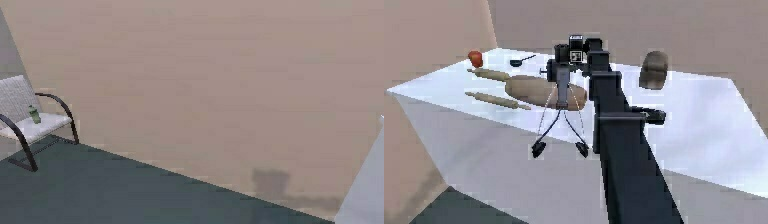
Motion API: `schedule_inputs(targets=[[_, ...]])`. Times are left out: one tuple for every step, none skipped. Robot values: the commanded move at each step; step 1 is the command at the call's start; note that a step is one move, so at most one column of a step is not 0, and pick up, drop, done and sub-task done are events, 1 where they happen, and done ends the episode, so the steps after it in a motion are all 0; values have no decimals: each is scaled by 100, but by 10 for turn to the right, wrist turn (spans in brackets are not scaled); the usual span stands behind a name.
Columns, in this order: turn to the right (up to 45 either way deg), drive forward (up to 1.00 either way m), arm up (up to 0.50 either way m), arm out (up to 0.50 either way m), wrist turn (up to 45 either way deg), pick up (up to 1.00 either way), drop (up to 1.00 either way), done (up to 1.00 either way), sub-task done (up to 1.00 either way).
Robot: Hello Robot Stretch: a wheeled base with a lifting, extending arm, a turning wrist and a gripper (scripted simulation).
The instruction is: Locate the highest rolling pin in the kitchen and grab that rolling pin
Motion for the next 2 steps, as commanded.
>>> schedule_inputs(targets=[[0,0,0,0,450,0,0,0,0],[0,0,0,0,450,0,0,0,0]])
